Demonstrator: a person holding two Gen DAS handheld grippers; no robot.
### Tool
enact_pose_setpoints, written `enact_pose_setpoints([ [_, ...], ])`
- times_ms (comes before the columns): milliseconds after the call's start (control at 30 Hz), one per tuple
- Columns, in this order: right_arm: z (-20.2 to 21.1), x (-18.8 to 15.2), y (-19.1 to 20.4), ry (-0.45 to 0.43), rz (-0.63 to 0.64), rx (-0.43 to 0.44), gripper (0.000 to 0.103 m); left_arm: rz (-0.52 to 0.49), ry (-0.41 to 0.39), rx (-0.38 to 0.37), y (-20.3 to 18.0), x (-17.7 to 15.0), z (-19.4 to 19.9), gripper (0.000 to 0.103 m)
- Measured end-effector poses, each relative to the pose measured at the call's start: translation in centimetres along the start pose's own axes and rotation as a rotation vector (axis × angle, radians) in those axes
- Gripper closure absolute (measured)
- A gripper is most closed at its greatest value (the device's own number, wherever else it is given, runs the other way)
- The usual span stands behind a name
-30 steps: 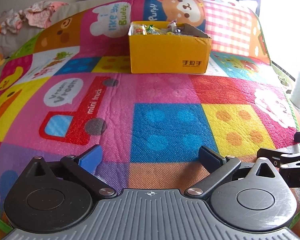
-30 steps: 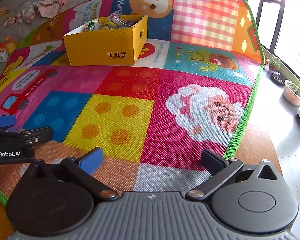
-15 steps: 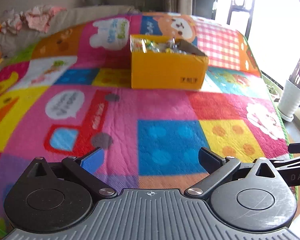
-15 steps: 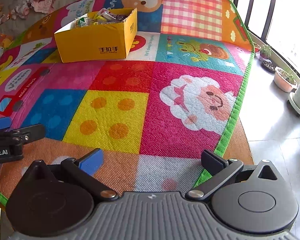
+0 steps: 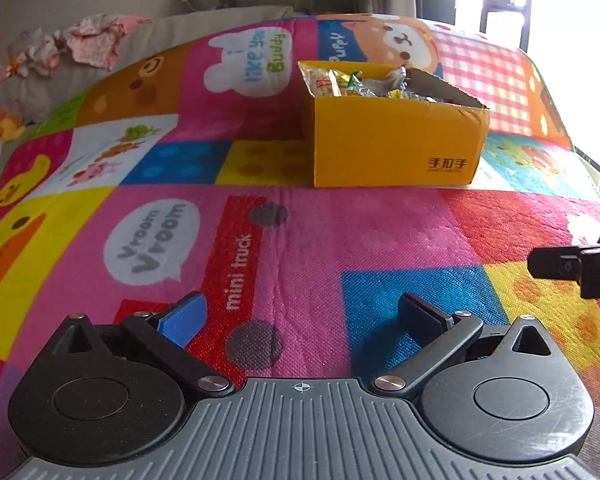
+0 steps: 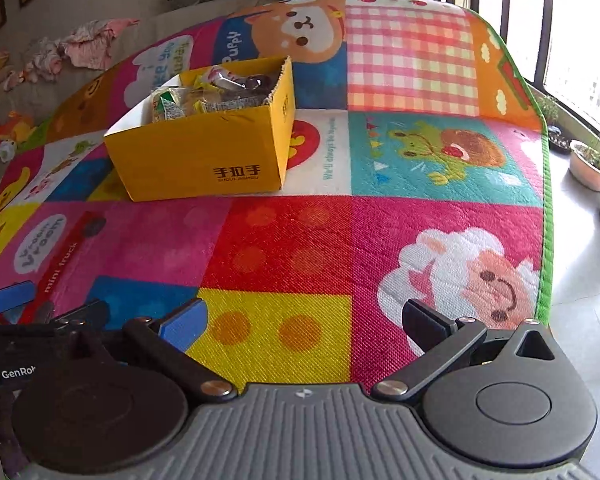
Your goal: Organize objects
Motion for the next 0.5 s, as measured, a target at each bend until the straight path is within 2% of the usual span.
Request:
enact_pose_setpoints([
  [167,-2.1,4.0,2.9,-0.050,0.066,-0.068,0.000,-0.003,-0.002,-0.003,-0.3,-0.3,0.4,0.000],
  [300,-6.1,8.9,4.9,-0.059,0.010,-0.107,0.000,0.000,-0.003,-0.014,-0.2,-0.4,0.6,0.000],
  [367,-8.0,10.6,6.0,-0.018,0.015,-0.045,0.000,0.007,-0.003,-0.021,-0.1,-0.4,0.6,0.000],
  [500,-9.6,12.2,8.3,-0.066,0.144,-0.083,0.000,0.016,-0.010,-0.033,0.0,-0.5,0.9,0.000],
])
Point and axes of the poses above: each gripper's, at about its wrist camera, not at the fingertips, and z roughly against the way its jaws point, y to its left, x to its top, the point moved 3 cm from there along -z, roughly the way its jaws point, and after that the axes turned 11 degrees about -x, right-handed, at the moved point
